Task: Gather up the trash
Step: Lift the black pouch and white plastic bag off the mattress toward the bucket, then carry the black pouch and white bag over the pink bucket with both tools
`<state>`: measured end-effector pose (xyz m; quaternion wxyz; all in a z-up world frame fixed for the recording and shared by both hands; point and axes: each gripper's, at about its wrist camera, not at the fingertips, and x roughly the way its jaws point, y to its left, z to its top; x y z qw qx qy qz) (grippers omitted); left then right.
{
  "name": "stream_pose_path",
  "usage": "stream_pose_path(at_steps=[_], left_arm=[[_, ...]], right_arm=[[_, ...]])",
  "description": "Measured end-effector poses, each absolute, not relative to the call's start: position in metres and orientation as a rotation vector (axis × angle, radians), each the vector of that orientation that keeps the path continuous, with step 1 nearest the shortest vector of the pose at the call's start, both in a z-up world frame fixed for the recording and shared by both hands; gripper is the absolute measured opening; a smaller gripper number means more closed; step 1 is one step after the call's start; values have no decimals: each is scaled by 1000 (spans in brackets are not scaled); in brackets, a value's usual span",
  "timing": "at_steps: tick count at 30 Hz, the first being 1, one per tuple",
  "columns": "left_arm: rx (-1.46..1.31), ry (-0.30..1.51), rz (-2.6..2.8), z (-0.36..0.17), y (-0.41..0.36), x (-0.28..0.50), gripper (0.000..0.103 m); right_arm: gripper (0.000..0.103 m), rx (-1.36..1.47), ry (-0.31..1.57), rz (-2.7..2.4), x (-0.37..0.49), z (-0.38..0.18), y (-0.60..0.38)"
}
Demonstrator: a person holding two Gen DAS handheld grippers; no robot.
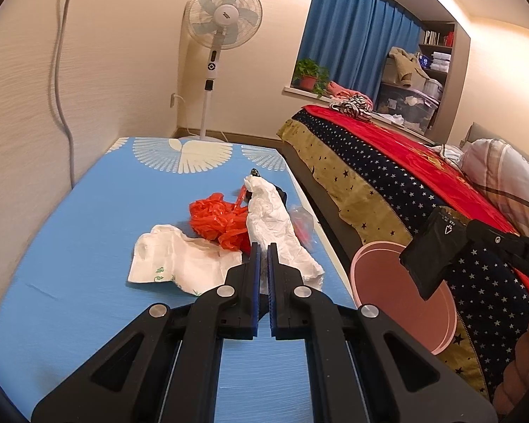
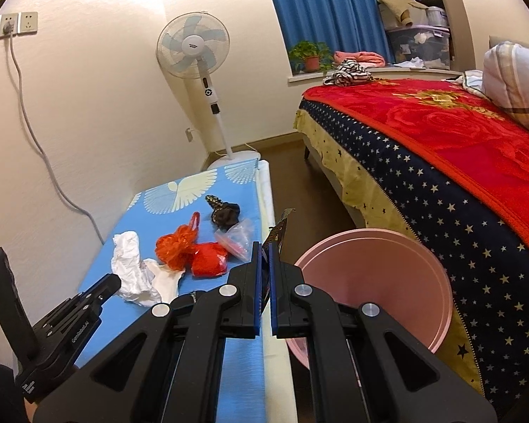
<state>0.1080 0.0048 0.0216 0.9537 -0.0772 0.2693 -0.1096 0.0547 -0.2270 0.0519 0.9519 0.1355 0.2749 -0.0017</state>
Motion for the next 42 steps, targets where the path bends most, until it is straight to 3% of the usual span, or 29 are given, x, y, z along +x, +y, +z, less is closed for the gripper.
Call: stream_pose_path(at_steps=[42], left_arm=[[-129,559,-299,11,-37,121,4]], right_arm=[[4,240,556,-184,62,39,-263]])
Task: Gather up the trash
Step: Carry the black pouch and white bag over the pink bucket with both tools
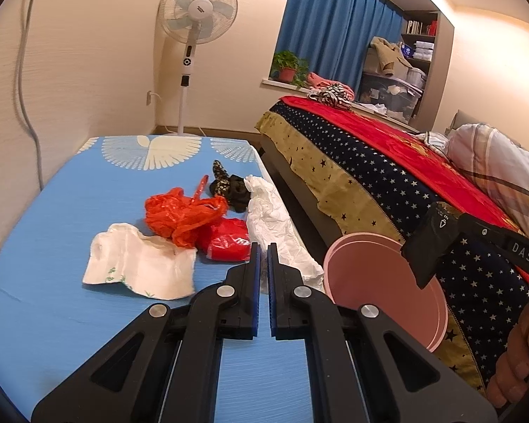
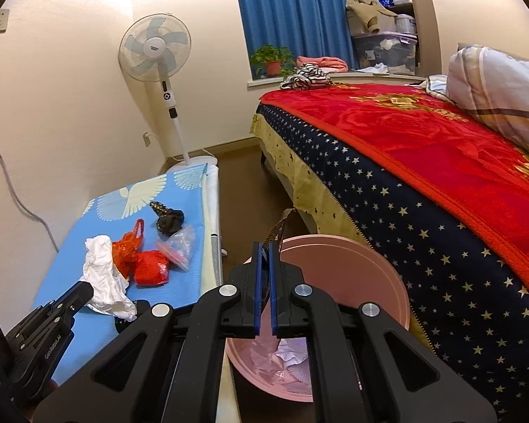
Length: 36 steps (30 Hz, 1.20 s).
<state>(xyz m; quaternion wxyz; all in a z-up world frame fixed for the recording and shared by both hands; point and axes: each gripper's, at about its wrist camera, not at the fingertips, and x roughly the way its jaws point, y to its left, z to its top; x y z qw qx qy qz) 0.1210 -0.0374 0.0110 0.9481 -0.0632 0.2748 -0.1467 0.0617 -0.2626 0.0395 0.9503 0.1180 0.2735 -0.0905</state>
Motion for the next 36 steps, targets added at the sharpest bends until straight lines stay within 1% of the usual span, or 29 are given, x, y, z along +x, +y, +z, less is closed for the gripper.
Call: stream_pose_path(at_steps=[17,36], left_arm=[[-107,567,-351,4,-70,126,4],[-82,596,-486,-10,-130,136,4]], right_arm=[[4,231,557,-247,63,32,-277],[4,269,569,-334,60,22,-314]])
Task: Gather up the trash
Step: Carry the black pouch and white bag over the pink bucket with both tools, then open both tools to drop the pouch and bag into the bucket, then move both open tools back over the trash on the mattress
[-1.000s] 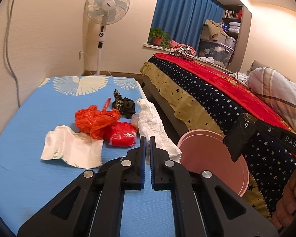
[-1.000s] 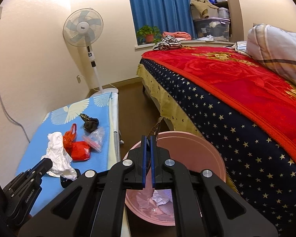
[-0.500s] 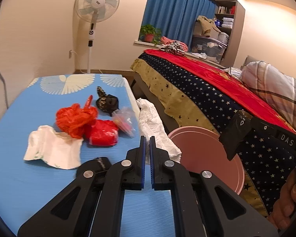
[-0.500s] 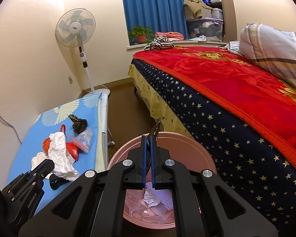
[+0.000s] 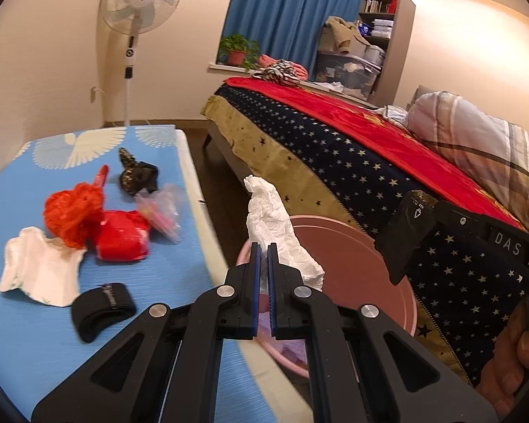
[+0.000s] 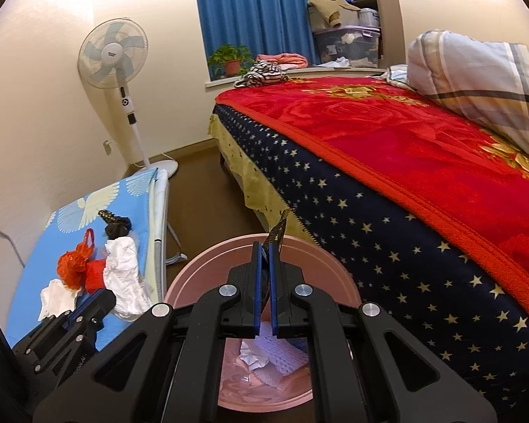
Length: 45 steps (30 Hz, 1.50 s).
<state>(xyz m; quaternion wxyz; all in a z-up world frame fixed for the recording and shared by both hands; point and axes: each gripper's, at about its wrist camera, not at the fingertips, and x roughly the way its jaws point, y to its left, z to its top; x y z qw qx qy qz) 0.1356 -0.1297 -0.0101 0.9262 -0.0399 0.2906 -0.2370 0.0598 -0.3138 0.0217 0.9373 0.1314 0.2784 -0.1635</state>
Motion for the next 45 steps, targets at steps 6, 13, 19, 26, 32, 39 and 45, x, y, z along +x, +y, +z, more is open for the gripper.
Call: stream_pose_path(at_steps=[6,13,19,26,32,39,45], left_arm=[[-71,622,-544,-14,-146,139,6],[-71,649,-504,-19,-139,142,44],[-75,619,-467,-9,-118,130,44],[-100,590,-381,1,-78,122,44],[-118,537,-302,13,-40,114,36],[-175,492,-182,20,9,109,25],[-216,498,-106,17,39,106,25]], right_arm=[[8,293,569,-327,59,21,-320],[41,318,562,-366,54,22,-325],[41,318,557,-334,53,26,-314],[36,331,561,-274,55,26,-289],[26,334,565,-205,65,26,-261],[23,330,578,-93,80,23,-224],[23,330,613,-3,96,14,-192]])
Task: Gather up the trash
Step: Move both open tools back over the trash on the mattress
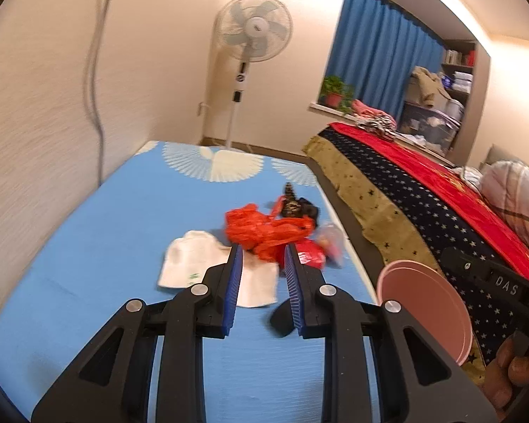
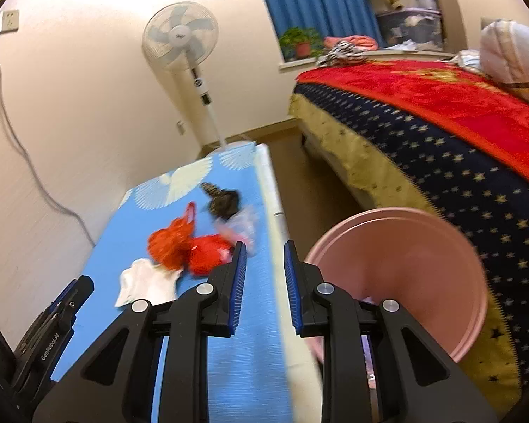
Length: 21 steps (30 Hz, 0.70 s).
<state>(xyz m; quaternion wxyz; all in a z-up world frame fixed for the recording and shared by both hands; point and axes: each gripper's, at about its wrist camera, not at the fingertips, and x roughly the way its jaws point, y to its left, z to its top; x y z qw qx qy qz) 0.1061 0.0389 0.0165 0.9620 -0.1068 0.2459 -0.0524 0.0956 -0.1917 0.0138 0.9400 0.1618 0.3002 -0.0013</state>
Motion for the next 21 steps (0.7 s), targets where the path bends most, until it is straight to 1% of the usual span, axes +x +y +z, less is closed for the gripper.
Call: stream_pose_path(at_steps=[7,9,10,17,18,19,20,21], left_arm=[[-289,492,-27,13,64,104,25],[-294,494,-19,12,66,105,25],[-297,500,-20,10,66,106,25],[-321,527,-1,-2,71,113,25],[-324,528,4,-3,73,114,25],[-326,529,9,-4,74,115,25],[-328,532,13,-6,75,117,25],[-330,535,18,-7,76,118,25]], right_arm=[[24,330,689,92,114,-7,-157],[24,323,702,110,118,-11,-150],[27,324,708,118,120,-13,-147],[28,327,753,140,137,-31,-135],[30,325,764,141,140,-35,-132],[35,329,779,147,143,-40,-129],[37,331,788,151,144,-43,-127],[37,328,802,159,148,-48,-123]])
